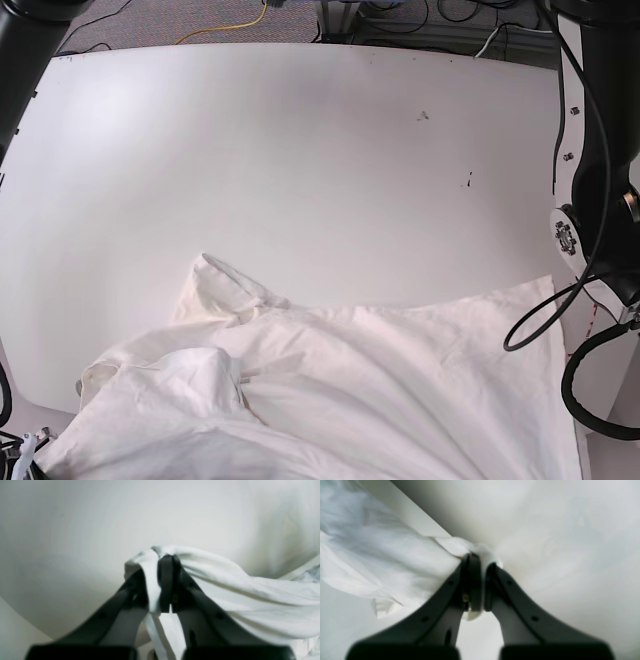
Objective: Layout the t-shirt on the table in an organized manner, then fold the t-shirt properly
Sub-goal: 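Lift the shirt high with both grippers, stretching it between them, then lower the stretched shirt onto the table with both grippers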
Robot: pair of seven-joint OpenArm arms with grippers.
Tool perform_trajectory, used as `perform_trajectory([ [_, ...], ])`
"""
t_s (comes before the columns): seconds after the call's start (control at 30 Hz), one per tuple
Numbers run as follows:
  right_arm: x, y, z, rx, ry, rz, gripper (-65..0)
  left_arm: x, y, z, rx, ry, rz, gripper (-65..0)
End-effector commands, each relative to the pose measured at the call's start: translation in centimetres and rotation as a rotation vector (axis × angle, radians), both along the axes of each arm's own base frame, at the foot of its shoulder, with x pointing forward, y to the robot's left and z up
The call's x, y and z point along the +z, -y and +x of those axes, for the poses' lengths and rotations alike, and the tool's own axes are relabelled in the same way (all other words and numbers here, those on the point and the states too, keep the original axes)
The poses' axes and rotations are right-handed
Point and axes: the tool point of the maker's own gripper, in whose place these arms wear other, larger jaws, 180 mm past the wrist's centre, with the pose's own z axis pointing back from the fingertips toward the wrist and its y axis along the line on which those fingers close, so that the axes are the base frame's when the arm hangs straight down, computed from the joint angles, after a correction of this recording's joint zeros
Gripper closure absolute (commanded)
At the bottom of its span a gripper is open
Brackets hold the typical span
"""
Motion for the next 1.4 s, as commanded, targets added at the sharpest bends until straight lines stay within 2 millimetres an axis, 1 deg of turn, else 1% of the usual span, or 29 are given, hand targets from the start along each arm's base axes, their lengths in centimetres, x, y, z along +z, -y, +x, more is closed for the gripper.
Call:
perform_trajectory([
  [0.0, 3.3, -0.1, -0.8, 0.008, 0.087, -0.014, 0.0, 2.4, 0.3, -1.1, -0.015, 0.081, -0.009, 0.0],
  [0.07, 3.2, 0.4, -1.1, -0.006, 0.080, -0.023, 0.0, 1.9, 0.4, -1.4, -0.013, 0.083, 0.000, 0.0],
  [0.2, 3.1, 0.6, -1.1, -0.013, 0.073, -0.028, 0.0, 1.0, 0.6, -1.9, -0.007, 0.084, 0.019, 0.0],
  [0.27, 2.9, 0.9, -1.2, -0.023, 0.060, -0.037, 0.0, 0.2, 0.7, -2.0, -0.003, 0.075, 0.026, 0.0],
  [0.33, 2.6, 1.2, -1.4, -0.036, 0.044, -0.045, 0.0, -1.3, 0.8, -2.0, -0.002, 0.053, 0.032, 0.0],
  [0.43, 3.5, 2.1, -1.8, -0.059, 0.062, -0.023, 0.0, -2.7, 0.9, -2.2, 0.001, 0.036, 0.042, 0.0],
  [0.5, 4.4, 3.2, -2.4, -0.084, 0.082, 0.006, 0.0, -3.5, 0.9, -2.5, 0.007, 0.026, 0.053, 0.0],
  [0.53, 4.6, 3.5, -2.5, -0.092, 0.088, 0.015, 0.0, -4.0, 0.6, -2.6, 0.016, 0.016, 0.060, 0.0],
  [0.57, 4.9, 4.0, -2.8, -0.104, 0.091, 0.022, 0.0, -4.9, -0.3, -2.7, 0.040, -0.007, 0.067, 0.0],
  [0.6, 4.9, 4.2, -2.9, -0.109, 0.090, 0.021, 0.0, -5.2, -0.6, -2.7, 0.046, -0.014, 0.065, 0.0],
  [0.67, 4.9, 5.2, -3.3, -0.132, 0.086, 0.013, 0.0, -6.3, -1.4, -2.8, 0.065, -0.038, 0.052, 0.0],
  [0.7, 5.0, 5.3, -3.5, -0.131, 0.087, 0.016, 0.0, -6.5, -1.6, -2.8, 0.068, -0.043, 0.050, 0.0],
  [0.73, 5.2, 5.4, -3.8, -0.123, 0.090, 0.027, 0.0, -7.4, -2.0, -2.8, 0.076, -0.061, 0.043, 0.0],
  [0.83, 5.5, 5.6, -4.4, -0.105, 0.094, 0.047, 0.0, -8.7, -2.6, -2.8, 0.087, -0.090, 0.038, 0.0],
  [0.97, 6.0, 6.2, -5.4, -0.094, 0.100, 0.068, 0.0, -10.6, -4.1, -3.4, 0.130, -0.135, 0.058, 0.0],
  [1.0, 6.2, 6.4, -5.7, -0.092, 0.105, 0.076, 0.0, -11.3, -4.5, -3.5, 0.140, -0.157, 0.056, 0.0],
  [1.03, 6.4, 6.6, -5.8, -0.092, 0.110, 0.081, 0.0, -11.6, -4.6, -3.5, 0.142, -0.165, 0.056, 0.0],
  [1.1, 7.7, 6.9, -6.6, -0.081, 0.153, 0.124, 0.0, -12.7, -5.2, -3.9, 0.154, -0.188, 0.080, 0.0],
  [1.13, 7.9, 7.0, -6.7, -0.079, 0.162, 0.133, 0.0, -12.9, -5.3, -4.0, 0.157, -0.194, 0.082, 0.0],
  [1.17, 7.5, 7.2, -6.8, -0.082, 0.158, 0.144, 0.0, -13.4, -5.6, -4.1, 0.166, -0.208, 0.082, 0.0],
  [1.2, 6.6, 7.5, -6.7, -0.086, 0.142, 0.155, 0.0, -13.9, -5.9, -4.2, 0.176, -0.227, 0.082, 0.0],
  [1.27, 5.6, 7.7, -6.7, -0.091, 0.122, 0.166, 0.0, -14.6, -6.2, -4.6, 0.191, -0.246, 0.088, 0.0],
  [1.37, 4.5, 7.8, -6.8, -0.094, 0.106, 0.168, 0.0, -15.4, -6.5, -5.0, 0.206, -0.267, 0.093, 0.0],
])
